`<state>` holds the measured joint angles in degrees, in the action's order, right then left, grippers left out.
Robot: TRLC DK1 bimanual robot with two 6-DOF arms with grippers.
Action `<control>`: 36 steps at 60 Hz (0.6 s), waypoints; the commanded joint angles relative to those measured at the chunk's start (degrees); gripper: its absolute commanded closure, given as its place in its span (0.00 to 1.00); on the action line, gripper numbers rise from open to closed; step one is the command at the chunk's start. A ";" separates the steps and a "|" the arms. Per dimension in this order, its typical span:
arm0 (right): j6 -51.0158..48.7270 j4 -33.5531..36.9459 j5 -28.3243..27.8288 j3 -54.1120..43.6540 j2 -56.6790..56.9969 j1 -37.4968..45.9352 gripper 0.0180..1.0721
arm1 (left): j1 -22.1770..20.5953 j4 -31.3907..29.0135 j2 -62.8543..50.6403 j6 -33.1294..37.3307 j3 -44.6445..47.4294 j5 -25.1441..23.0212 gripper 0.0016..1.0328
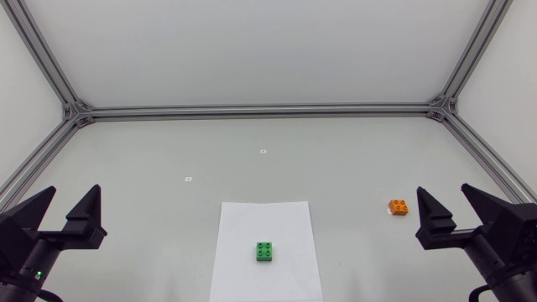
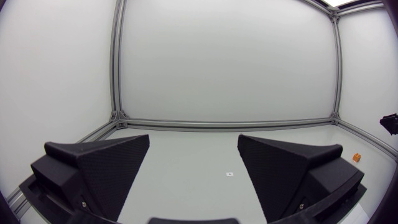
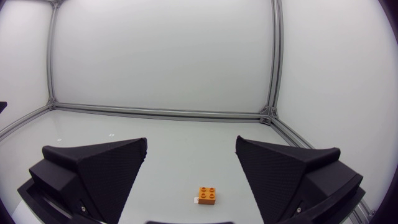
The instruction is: Pick up the orange 2x2 brick with the right arm and stack it on top of the green 2x2 brick in the center
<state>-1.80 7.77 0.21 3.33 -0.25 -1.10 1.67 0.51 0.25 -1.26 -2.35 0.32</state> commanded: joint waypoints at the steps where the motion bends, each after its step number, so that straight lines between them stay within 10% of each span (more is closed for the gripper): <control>1: -1.19 2.78 -0.21 -0.26 0.69 -0.57 0.04 | 0.09 -0.87 0.45 0.73 2.35 -0.32 0.04; 36: -1.80 2.95 -1.53 4.58 -0.45 -1.18 0.04 | 0.09 -0.87 0.45 0.73 2.35 -0.23 0.04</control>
<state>-3.05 9.26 -1.13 5.08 -0.30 -1.63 1.67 0.49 0.25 -1.26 -2.35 0.32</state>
